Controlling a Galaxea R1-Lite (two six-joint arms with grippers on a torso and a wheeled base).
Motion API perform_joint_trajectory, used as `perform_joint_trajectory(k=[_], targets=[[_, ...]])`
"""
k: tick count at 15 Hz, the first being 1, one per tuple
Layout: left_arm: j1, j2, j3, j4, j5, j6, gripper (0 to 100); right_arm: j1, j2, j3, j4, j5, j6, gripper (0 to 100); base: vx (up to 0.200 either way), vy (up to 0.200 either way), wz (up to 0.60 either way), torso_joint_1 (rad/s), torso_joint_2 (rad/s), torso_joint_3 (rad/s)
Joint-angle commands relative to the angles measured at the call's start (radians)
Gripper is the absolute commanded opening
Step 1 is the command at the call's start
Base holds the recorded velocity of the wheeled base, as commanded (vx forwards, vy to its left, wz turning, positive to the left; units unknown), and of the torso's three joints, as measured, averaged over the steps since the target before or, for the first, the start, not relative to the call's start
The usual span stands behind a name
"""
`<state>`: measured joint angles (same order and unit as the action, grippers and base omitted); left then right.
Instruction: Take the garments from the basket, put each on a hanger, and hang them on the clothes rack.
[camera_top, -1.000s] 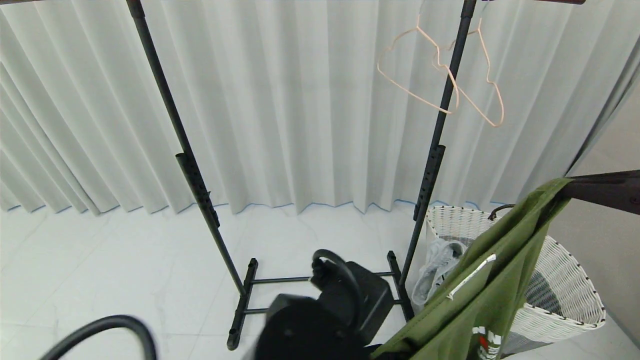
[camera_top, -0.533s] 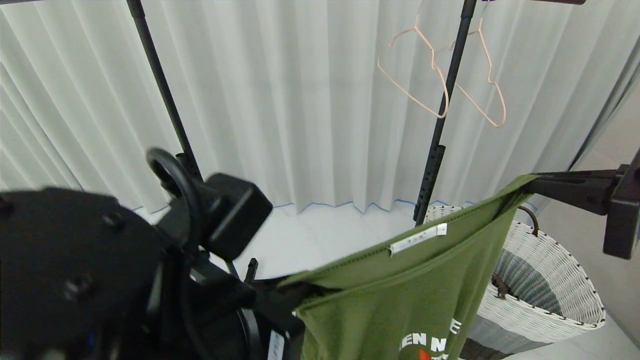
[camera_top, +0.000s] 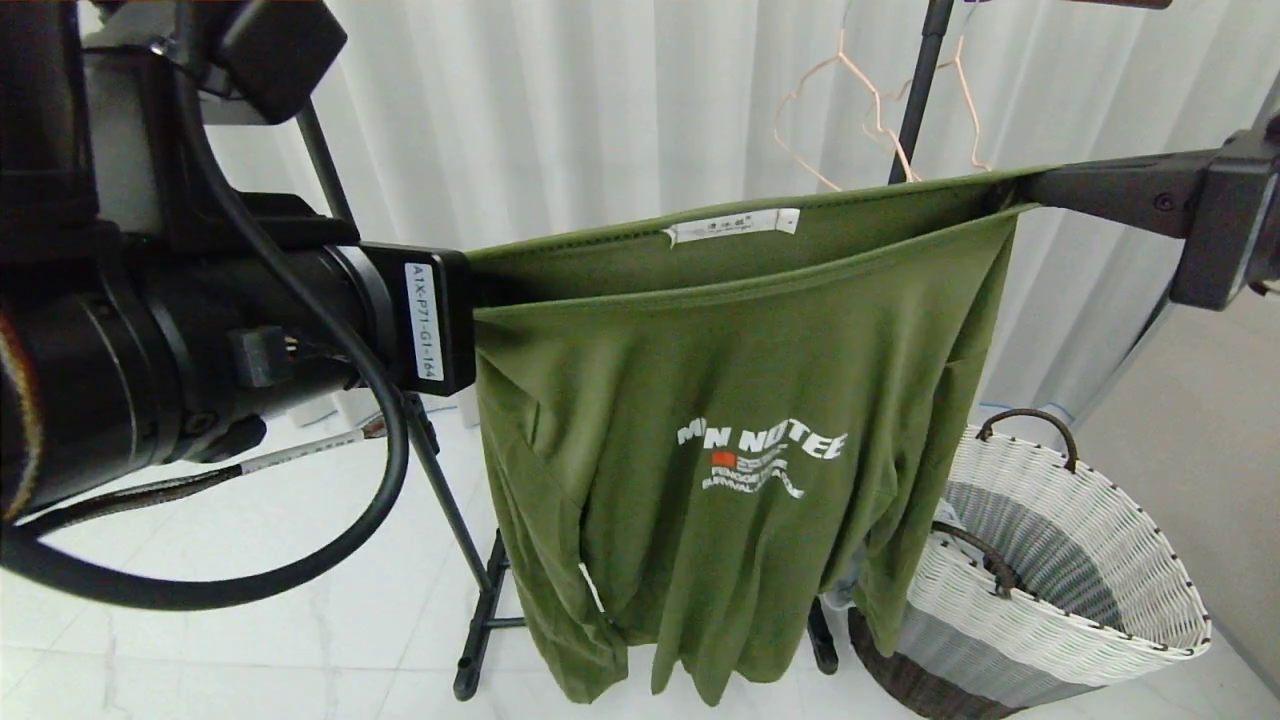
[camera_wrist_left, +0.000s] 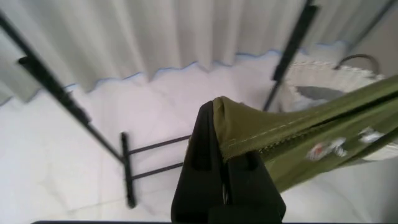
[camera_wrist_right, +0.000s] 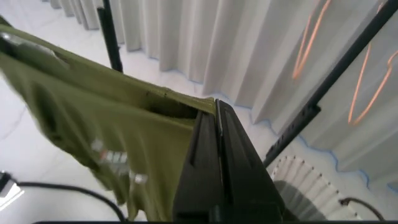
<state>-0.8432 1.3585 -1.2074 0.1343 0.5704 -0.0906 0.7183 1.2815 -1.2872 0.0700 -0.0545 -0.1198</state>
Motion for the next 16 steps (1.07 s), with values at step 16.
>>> perform_joint_trajectory(k=[16], targets=[[-0.240,0.050,-0.155,-0.061,-0.018,0.020,0,0.142,-0.234,-0.146,0.545,0.114,-0.043,0,0.000,0.000,0.00,0.000,0.00,0.000]])
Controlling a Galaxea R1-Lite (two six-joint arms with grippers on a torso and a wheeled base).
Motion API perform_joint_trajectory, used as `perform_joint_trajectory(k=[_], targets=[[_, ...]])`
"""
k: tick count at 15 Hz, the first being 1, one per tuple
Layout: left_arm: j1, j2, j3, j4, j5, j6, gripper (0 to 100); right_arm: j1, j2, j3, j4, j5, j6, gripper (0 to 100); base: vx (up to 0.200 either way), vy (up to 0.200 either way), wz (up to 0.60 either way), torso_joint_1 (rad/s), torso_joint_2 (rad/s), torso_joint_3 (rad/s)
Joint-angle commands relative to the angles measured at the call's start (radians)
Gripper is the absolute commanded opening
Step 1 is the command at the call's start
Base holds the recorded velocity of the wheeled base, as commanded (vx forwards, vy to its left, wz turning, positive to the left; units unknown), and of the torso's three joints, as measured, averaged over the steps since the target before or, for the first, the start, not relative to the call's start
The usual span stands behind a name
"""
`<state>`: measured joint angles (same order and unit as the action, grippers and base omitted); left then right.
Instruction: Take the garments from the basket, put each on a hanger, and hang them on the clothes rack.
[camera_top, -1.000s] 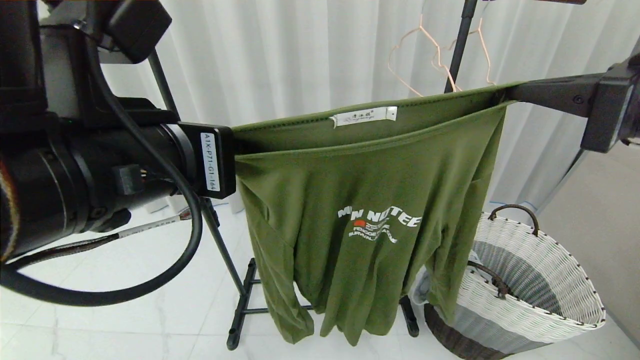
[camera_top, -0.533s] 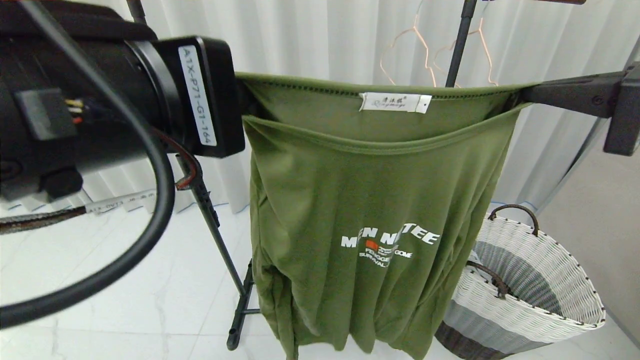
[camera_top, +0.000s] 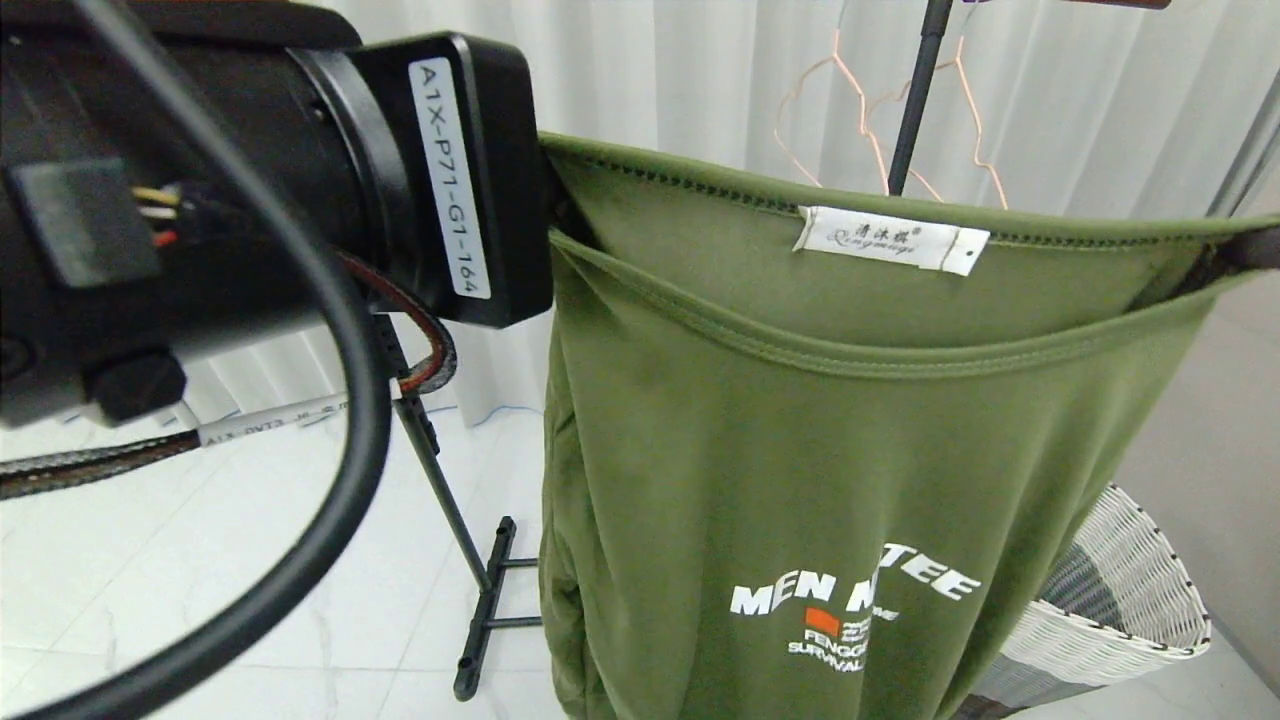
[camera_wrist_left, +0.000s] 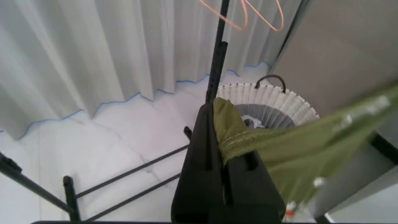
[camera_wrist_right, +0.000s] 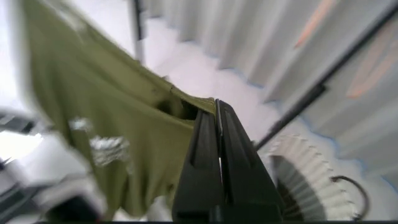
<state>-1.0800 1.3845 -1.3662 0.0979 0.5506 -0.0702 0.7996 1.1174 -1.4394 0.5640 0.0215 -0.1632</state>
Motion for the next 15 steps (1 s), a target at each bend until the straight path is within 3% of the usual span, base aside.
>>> perform_joint_trajectory(k=[1,6,9,11,12,15], targets=[[-0.003,0.033,0.002,-0.055,0.006,0.004,0,0.098,-0.087,0.017,0.091,0.071,0.001,0,0.000,0.000,0.00,0.000,0.00,0.000],[0.000,0.033,0.002,-0.067,0.006,0.004,0,0.276,-0.090,0.065,0.096,0.087,0.004,0,0.000,0.000,0.00,0.000,0.00,0.000],[0.008,0.007,0.025,-0.049,0.008,0.004,0,0.270,-0.093,0.074,0.102,0.049,0.002,0,0.000,0.000,0.00,0.000,0.00,0.000],[0.032,-0.042,0.064,0.023,0.008,0.004,0,0.233,-0.065,0.077,0.096,-0.097,0.004,0,0.000,0.000,0.00,0.000,0.00,0.000],[0.032,-0.064,0.073,0.056,0.008,0.004,0,0.208,-0.050,0.076,0.089,-0.133,0.004,0,0.000,0.000,0.00,0.000,0.00,0.000],[0.028,-0.177,0.136,0.187,0.006,0.003,0,0.121,0.045,0.097,-0.113,-0.150,0.004,0,0.000,0.000,0.00,0.000,0.00,0.000]])
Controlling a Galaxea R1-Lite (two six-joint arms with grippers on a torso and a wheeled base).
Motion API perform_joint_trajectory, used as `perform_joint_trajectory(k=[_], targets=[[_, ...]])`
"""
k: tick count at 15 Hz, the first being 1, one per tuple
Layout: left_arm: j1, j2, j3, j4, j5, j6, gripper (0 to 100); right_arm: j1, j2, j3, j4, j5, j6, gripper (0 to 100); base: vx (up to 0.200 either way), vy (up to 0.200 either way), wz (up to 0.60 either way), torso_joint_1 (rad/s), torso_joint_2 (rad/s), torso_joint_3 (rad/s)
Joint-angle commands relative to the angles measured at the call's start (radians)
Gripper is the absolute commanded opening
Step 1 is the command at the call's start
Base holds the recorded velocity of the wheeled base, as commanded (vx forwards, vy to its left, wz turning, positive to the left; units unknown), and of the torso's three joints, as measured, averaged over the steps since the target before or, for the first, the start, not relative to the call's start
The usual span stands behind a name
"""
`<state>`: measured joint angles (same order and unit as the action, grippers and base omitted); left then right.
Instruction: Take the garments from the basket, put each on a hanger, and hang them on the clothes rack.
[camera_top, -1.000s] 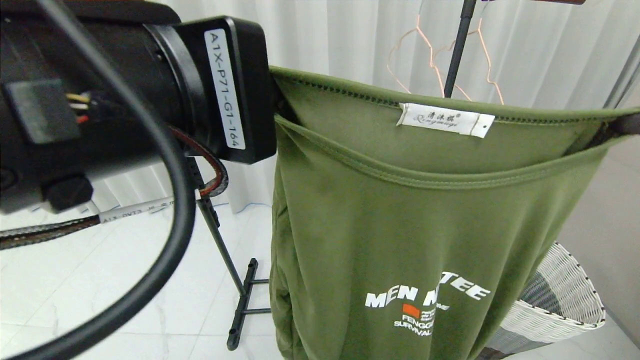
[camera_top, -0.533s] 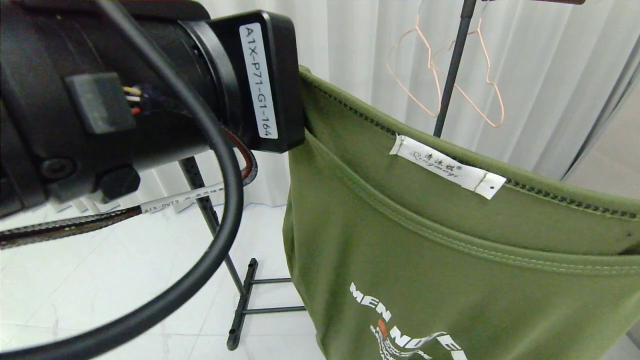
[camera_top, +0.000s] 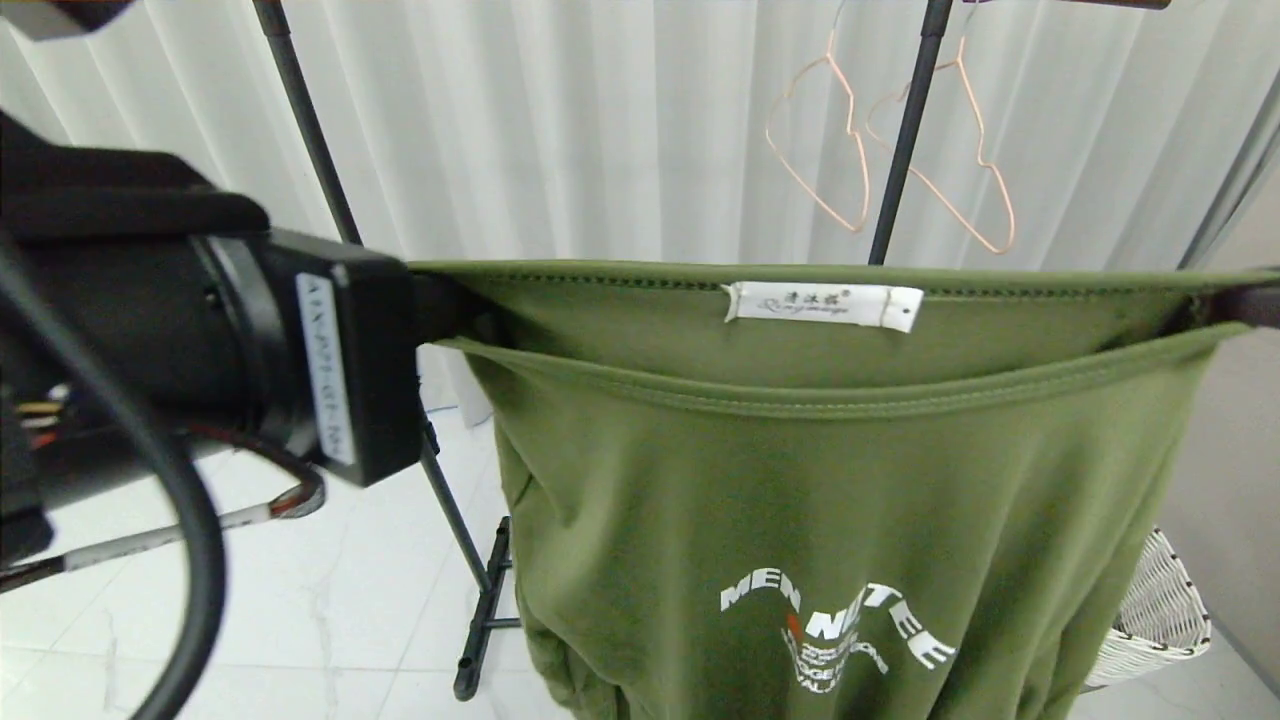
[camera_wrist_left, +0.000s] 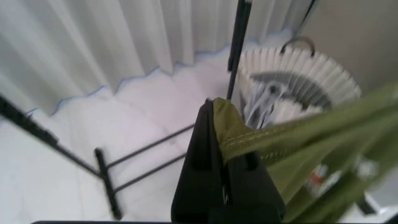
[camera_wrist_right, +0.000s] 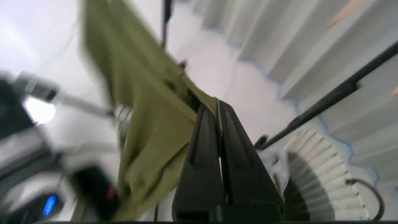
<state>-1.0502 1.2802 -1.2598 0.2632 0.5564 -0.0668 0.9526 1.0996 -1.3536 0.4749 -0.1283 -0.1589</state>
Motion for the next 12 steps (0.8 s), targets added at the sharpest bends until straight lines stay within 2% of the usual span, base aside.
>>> perform_joint_trajectory(k=[1,3,4,5,7,9,12], targets=[[-0.004,-0.102,0.046,0.037,0.000,-0.001,0,-0.038,0.100,0.022,-0.114,0.001,0.001,0,0.000,0.000,0.00,0.000,0.00,0.000],[-0.013,-0.147,0.080,0.050,0.000,-0.001,0,-0.041,0.166,0.027,-0.265,0.001,0.001,0,0.000,0.000,0.00,0.000,0.00,0.000],[-0.025,-0.157,0.092,0.050,0.000,-0.001,0,-0.041,0.183,0.027,-0.298,0.001,0.001,0,0.000,0.000,0.00,0.000,0.00,0.000],[-0.082,-0.179,0.119,0.050,0.000,-0.001,0,-0.041,0.230,0.019,-0.377,0.003,0.001,0,0.000,0.000,0.00,0.000,0.00,0.000],[-0.185,-0.197,0.135,0.050,0.000,0.001,0,-0.041,0.276,0.019,-0.460,0.004,0.001,0,0.000,0.000,0.00,0.000,0.00,0.000],[-0.240,-0.202,0.140,0.050,0.000,-0.001,0,-0.041,0.310,0.002,-0.484,0.004,0.001,0,0.000,0.000,0.00,0.000,0.00,0.000],[-0.238,-0.202,0.138,0.050,0.000,0.001,0,-0.043,0.322,-0.021,-0.475,-0.004,0.001,0,0.000,0.000,0.00,0.000,0.00,0.000]])
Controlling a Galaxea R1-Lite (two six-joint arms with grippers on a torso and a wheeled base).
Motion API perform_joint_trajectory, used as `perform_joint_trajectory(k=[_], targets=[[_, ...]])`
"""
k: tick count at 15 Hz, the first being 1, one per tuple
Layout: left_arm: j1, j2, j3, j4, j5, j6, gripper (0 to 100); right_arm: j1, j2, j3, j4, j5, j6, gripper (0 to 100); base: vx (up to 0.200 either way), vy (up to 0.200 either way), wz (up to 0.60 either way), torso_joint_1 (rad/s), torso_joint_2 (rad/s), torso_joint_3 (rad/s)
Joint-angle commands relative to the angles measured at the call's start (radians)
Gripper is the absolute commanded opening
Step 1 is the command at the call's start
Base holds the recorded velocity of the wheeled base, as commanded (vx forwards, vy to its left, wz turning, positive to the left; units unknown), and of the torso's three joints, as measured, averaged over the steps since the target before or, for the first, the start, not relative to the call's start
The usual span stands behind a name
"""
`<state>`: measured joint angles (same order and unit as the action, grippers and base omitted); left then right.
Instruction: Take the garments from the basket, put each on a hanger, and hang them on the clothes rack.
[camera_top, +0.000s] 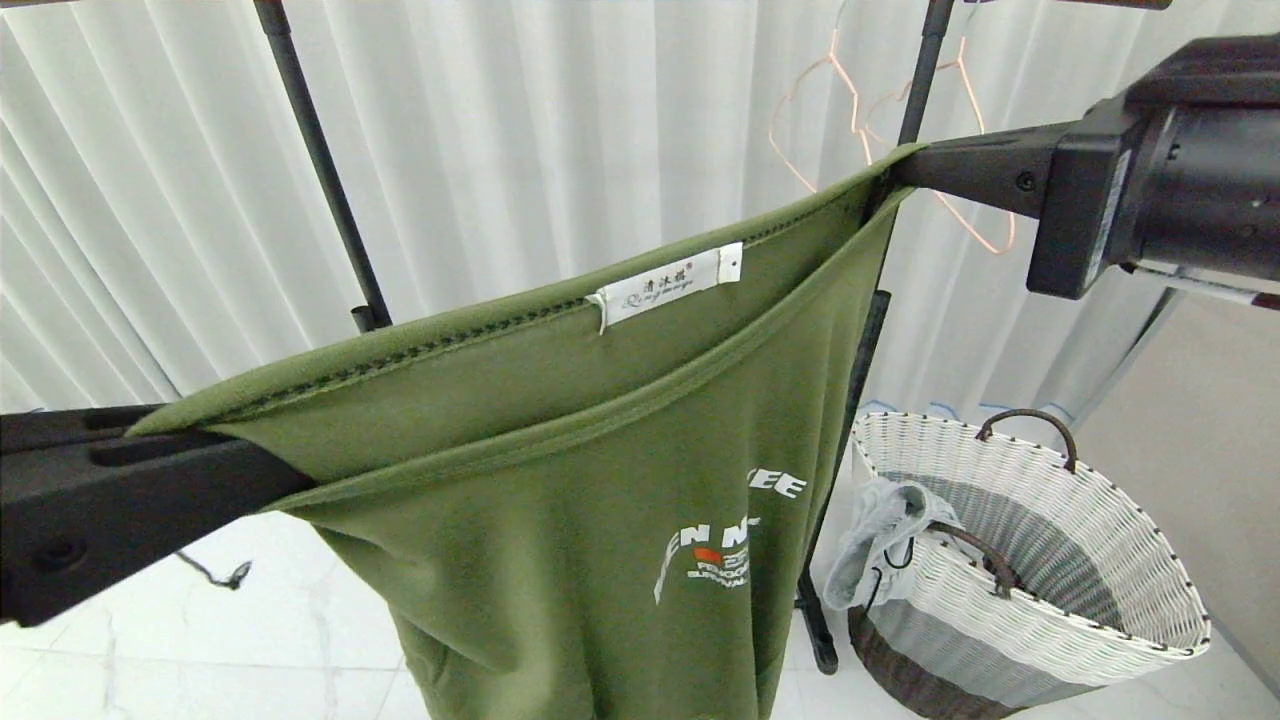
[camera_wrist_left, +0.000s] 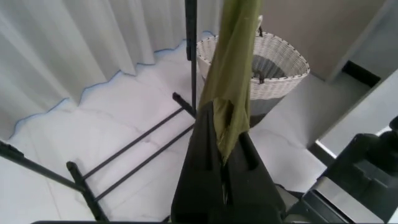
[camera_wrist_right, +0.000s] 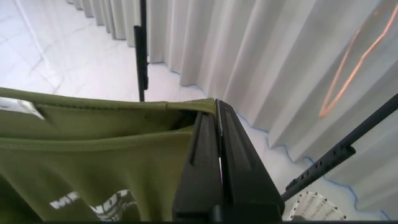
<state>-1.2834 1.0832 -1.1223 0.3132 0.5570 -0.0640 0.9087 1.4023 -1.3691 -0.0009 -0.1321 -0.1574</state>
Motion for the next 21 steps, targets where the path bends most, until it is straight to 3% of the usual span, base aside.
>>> perform_joint_trajectory(k=[1,3,5,8,10,13,19,20,21], targets=[[0.001,0.001,-0.005,0.000,0.003,0.001,0,-0.021,0.012,-0.011,0.007,-0.003,-0.002,0,0.000,0.000,0.00,0.000,0.00,0.000],[0.039,0.026,-0.031,-0.009,0.004,0.006,0,-0.050,-0.020,-0.030,0.051,-0.003,-0.002,0,0.000,0.000,0.00,0.000,0.00,0.000],[0.153,0.115,-0.125,-0.063,0.006,0.053,0,-0.100,-0.088,-0.093,0.190,-0.003,-0.005,0,0.000,0.000,0.00,0.000,0.00,0.000],[0.185,0.215,-0.152,-0.200,0.011,0.072,0,-0.114,-0.181,-0.111,0.334,-0.001,-0.007,0,0.000,0.000,0.00,0.000,0.00,0.000],[0.182,0.228,-0.134,-0.207,0.014,0.070,0,-0.106,-0.220,-0.076,0.398,0.002,-0.008,0,0.000,0.000,0.00,0.000,0.00,0.000],[0.184,0.219,-0.132,-0.207,0.017,0.072,0,-0.053,-0.215,-0.025,0.394,-0.004,-0.007,0,0.000,0.000,0.00,0.000,0.00,0.000],[0.184,0.193,-0.137,-0.207,0.029,0.070,0,-0.050,-0.206,-0.004,0.340,-0.001,-0.002,0,0.000,0.000,0.00,0.000,0.00,0.000],[0.184,0.195,-0.137,-0.207,0.029,0.070,0,-0.050,-0.207,-0.004,0.340,-0.001,-0.002,100,0.000,0.000,0.00,0.000,0.00,0.000],[0.184,0.195,-0.137,-0.209,0.029,0.070,0,-0.051,-0.206,-0.004,0.338,-0.001,-0.002,100,0.000,0.000,0.00,0.000,0.00,0.000]])
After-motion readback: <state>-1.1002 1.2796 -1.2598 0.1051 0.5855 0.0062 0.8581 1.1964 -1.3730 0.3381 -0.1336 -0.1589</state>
